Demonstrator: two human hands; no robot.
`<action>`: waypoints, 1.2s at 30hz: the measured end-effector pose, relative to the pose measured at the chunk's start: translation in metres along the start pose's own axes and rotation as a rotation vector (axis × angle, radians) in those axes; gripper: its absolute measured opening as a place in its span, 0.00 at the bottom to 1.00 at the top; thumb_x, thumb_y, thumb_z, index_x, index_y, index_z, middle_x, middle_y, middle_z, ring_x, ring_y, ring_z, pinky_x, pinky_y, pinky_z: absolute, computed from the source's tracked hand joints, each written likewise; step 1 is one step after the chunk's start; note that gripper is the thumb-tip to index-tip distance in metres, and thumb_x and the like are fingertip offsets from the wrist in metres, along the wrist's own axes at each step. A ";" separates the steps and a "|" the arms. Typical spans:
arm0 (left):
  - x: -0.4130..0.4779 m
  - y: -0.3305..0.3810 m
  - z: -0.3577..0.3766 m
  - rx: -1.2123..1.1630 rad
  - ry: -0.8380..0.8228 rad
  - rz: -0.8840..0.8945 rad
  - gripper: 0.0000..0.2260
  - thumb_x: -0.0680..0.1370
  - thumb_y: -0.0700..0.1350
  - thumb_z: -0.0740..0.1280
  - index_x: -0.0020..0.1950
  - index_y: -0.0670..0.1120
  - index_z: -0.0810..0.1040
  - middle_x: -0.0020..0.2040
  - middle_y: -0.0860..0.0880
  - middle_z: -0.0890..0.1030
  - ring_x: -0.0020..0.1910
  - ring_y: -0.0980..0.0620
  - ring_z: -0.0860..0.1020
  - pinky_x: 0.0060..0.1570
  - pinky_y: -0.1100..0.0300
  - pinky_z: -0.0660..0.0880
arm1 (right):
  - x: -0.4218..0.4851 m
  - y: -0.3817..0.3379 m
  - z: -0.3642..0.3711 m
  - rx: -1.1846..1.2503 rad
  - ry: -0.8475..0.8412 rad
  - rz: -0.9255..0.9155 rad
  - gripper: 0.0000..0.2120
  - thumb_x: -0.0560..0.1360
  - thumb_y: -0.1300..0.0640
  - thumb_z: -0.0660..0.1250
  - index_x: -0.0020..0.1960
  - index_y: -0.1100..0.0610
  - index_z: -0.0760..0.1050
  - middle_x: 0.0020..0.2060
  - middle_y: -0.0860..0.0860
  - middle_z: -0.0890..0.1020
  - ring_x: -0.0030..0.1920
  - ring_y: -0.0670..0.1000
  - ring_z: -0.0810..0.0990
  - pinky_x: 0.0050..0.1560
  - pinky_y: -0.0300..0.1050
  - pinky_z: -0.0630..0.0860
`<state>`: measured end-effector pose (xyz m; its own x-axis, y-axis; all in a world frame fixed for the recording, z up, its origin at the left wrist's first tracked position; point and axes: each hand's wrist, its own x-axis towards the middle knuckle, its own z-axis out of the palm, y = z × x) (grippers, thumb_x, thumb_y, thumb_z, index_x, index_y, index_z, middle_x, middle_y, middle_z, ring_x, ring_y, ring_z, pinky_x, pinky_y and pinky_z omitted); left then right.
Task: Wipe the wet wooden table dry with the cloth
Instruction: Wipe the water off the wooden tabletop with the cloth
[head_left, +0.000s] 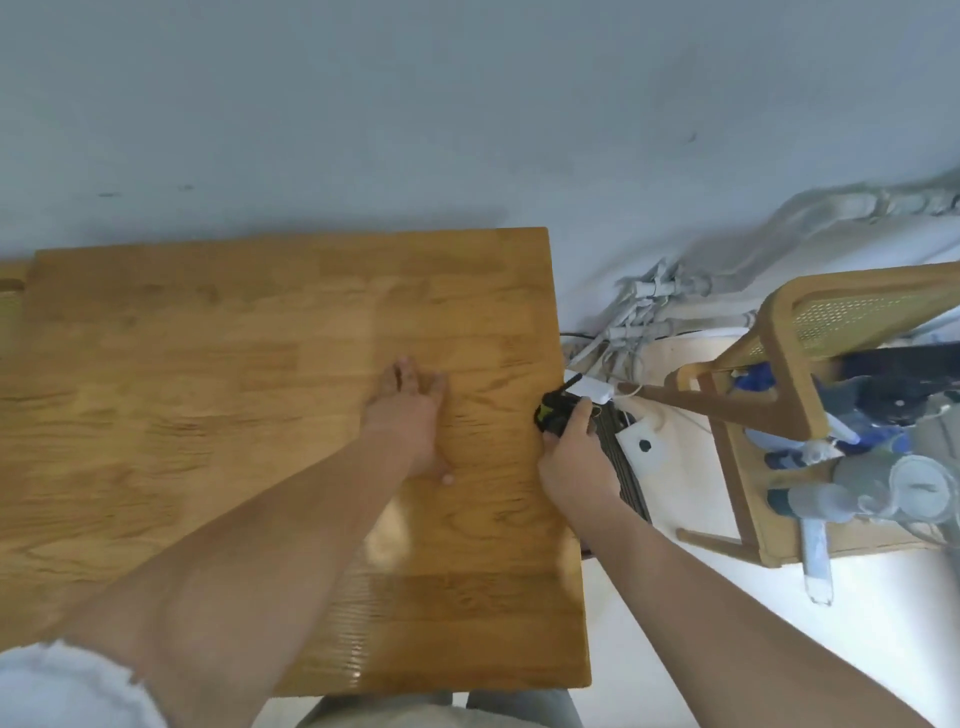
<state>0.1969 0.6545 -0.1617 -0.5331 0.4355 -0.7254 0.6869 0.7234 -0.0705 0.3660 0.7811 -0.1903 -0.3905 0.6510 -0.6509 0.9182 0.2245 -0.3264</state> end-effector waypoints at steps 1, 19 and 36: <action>0.001 -0.001 0.001 -0.021 0.001 0.001 0.67 0.62 0.66 0.81 0.83 0.54 0.35 0.82 0.40 0.33 0.82 0.38 0.39 0.76 0.40 0.62 | 0.014 -0.007 -0.005 -0.011 -0.004 -0.029 0.33 0.86 0.50 0.52 0.83 0.51 0.35 0.71 0.64 0.69 0.55 0.64 0.80 0.48 0.54 0.75; 0.016 -0.003 0.011 -0.080 -0.038 0.010 0.65 0.66 0.61 0.81 0.81 0.53 0.30 0.77 0.40 0.23 0.79 0.39 0.30 0.80 0.41 0.51 | 0.199 -0.158 -0.091 -0.062 0.041 -0.204 0.39 0.82 0.60 0.53 0.82 0.44 0.32 0.75 0.65 0.63 0.62 0.64 0.76 0.52 0.56 0.75; 0.005 -0.002 0.007 -0.039 0.002 0.005 0.66 0.65 0.65 0.79 0.81 0.54 0.30 0.79 0.40 0.27 0.80 0.38 0.33 0.79 0.41 0.56 | 0.044 -0.027 -0.013 -0.210 0.090 -0.188 0.41 0.82 0.57 0.56 0.80 0.41 0.30 0.70 0.64 0.68 0.41 0.58 0.79 0.35 0.50 0.76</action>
<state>0.1967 0.6517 -0.1697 -0.5306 0.4405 -0.7242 0.6699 0.7414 -0.0399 0.3246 0.8130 -0.2014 -0.5563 0.6433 -0.5260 0.8276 0.4861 -0.2807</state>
